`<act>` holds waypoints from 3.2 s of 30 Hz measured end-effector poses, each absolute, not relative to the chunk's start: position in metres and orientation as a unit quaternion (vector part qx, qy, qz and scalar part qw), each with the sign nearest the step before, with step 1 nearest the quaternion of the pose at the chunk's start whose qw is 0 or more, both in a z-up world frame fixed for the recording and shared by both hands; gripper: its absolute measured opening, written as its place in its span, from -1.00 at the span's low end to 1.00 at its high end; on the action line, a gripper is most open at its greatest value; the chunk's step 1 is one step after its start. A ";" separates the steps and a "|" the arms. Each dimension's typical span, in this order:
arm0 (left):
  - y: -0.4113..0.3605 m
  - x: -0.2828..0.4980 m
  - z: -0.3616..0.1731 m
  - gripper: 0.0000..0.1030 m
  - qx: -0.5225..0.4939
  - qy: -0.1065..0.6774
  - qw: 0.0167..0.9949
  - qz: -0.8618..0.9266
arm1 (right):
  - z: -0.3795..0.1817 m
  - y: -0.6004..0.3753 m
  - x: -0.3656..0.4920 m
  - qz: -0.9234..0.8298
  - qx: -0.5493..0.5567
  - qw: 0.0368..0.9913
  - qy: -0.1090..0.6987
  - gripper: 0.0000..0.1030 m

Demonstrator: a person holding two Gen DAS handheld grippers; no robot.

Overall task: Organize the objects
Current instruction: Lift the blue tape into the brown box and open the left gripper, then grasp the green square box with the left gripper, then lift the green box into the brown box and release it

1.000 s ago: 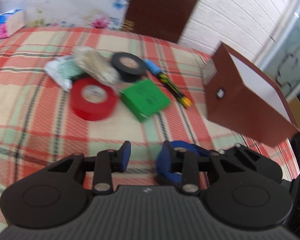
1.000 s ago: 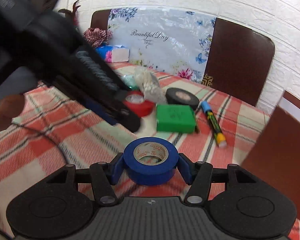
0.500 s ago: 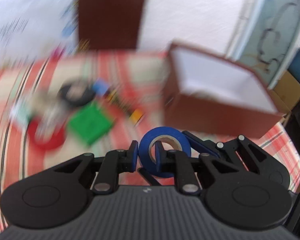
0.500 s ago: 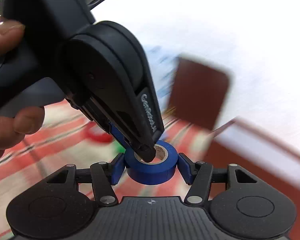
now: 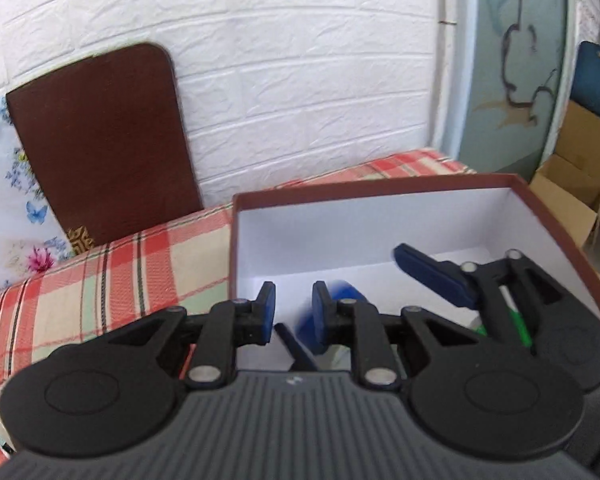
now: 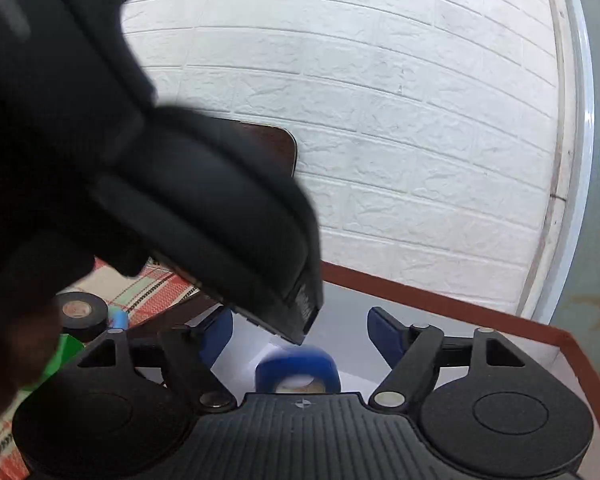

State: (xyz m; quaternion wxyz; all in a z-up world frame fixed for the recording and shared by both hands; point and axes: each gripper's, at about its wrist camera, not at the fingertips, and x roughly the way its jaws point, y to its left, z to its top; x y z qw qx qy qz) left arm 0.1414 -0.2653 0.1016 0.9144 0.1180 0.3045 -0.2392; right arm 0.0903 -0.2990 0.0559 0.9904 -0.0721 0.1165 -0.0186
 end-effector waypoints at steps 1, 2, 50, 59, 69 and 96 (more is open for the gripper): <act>-0.261 0.140 0.103 -0.57 0.112 0.305 0.915 -0.241 | 0.056 -0.298 0.086 -0.020 -0.071 0.991 0.110 0.36; -0.256 0.136 0.105 -0.57 0.106 0.302 0.914 -0.248 | 0.055 -0.298 0.080 -0.015 -0.069 0.992 0.101 0.36; -0.042 0.104 0.050 -0.04 -0.047 0.368 0.917 -0.143 | 0.005 -0.153 0.066 0.182 -0.117 0.939 0.269 -0.31; -0.063 0.174 0.035 0.68 0.033 0.393 0.908 -0.142 | 0.003 -0.145 0.101 0.174 -0.119 0.939 0.271 0.24; -0.062 0.153 0.036 0.14 -0.029 0.390 0.904 -0.172 | 0.003 -0.141 0.117 0.199 -0.082 0.939 0.268 -0.08; -0.320 0.118 0.096 0.25 0.068 0.282 0.886 -0.363 | 0.050 -0.358 0.061 -0.140 -0.002 0.982 0.129 0.20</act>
